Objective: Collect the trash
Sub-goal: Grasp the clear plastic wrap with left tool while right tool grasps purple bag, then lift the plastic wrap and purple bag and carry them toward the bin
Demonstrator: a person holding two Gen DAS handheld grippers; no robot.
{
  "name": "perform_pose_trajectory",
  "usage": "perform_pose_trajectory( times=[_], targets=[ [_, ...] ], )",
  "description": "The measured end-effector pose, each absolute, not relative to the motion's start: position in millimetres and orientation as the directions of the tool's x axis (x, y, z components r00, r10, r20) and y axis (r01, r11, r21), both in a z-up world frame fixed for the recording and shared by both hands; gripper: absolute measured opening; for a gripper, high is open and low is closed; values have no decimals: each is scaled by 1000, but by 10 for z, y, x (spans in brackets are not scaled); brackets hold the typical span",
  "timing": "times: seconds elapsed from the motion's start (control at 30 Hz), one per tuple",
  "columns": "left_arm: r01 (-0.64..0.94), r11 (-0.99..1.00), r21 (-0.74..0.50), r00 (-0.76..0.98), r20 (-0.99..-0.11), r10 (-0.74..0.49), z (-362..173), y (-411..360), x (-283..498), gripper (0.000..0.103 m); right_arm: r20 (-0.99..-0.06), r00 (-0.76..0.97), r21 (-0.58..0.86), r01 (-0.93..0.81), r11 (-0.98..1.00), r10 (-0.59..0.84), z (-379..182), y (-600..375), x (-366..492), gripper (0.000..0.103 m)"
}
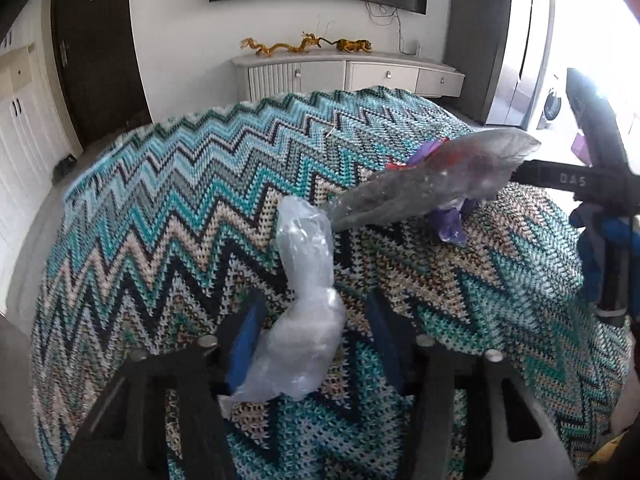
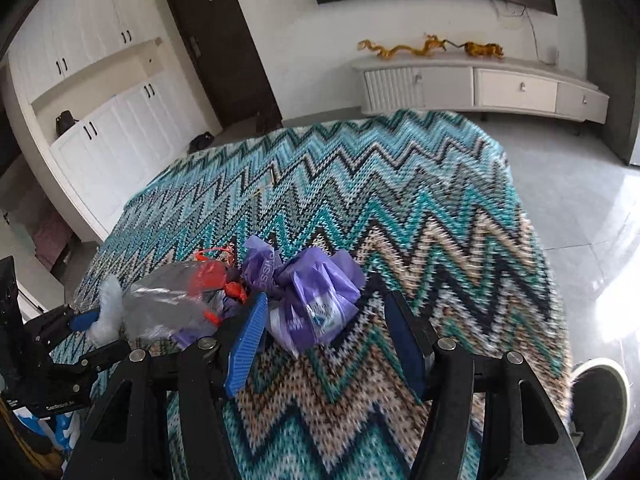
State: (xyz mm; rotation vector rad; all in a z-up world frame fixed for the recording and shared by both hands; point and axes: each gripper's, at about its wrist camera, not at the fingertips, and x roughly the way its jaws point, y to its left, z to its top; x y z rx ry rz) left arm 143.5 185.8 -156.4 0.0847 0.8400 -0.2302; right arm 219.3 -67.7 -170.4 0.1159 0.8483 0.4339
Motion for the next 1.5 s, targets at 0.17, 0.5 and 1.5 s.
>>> perform_pose_trajectory(
  times=[0.17,0.5,1.5],
  targets=[
    [232,970,-68,630,-749,-203,-1594,1928,1454,30,-692,573,293,-333,896,439,-1744,-653,2273,47],
    [196,976,-94,667,-717,-202,-1505,2039,1262,26,-670,595,279,-352,893,444,-1612,-664,1997,37],
    [157,985,-75,815,-553,-172,-477,2120,-150,26,-476,671,254,-514,819,568,-494,-793,113,37]
  ],
)
